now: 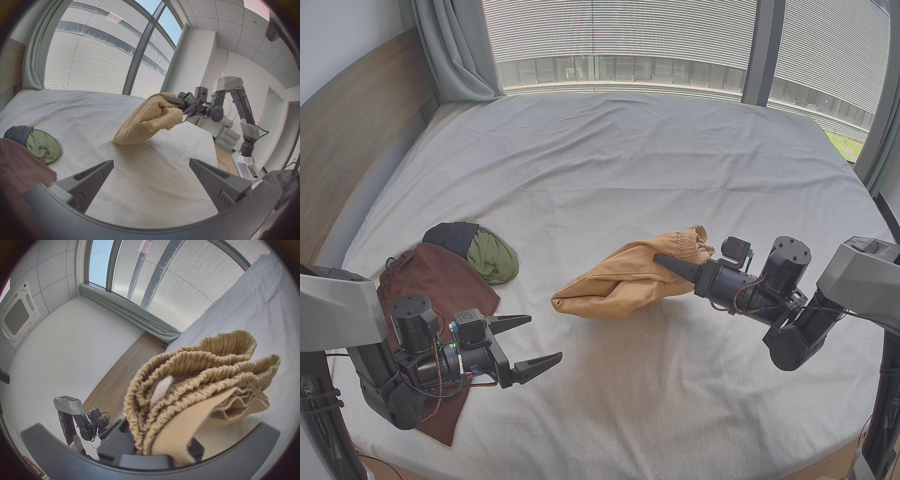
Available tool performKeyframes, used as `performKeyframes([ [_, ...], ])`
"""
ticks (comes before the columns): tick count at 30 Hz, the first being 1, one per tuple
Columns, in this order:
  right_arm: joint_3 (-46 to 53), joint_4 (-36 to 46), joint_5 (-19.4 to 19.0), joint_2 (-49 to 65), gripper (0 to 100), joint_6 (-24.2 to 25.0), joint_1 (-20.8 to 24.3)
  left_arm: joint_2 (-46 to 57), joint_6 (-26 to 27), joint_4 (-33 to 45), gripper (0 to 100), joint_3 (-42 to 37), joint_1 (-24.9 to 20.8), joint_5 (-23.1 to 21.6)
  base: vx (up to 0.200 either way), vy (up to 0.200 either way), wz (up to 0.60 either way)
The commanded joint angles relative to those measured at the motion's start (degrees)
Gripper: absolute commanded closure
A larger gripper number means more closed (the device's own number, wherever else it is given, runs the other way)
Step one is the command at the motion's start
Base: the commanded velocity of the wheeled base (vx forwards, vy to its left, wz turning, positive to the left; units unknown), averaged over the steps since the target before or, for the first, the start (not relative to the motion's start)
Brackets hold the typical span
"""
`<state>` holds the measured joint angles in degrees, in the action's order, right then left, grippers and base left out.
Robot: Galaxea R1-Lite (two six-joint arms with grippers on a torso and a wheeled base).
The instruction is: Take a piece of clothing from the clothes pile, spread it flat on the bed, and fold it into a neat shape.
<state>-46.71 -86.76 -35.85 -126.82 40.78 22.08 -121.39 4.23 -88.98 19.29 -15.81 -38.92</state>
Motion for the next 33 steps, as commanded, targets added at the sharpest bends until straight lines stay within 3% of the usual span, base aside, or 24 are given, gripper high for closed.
performKeyframes([
  [1,-4.17,2.21,-0.09,-1.77,100,0.00,-0.46,0.10,-0.01,-0.05,0,-0.48,-0.01,-0.01,0.000,0.000,0.00],
  [18,-20.61,13.20,-1.68,-2.38,100,1.32,-1.86,0.19,0.08,-0.05,0,-0.74,-0.10,-0.27,0.000,0.000,0.00],
  [33,-44.52,28.05,-1.76,-11.61,100,2.64,-3.71,0.02,-0.01,-0.14,0,-1.00,-0.01,-0.36,0.000,0.000,0.00],
])
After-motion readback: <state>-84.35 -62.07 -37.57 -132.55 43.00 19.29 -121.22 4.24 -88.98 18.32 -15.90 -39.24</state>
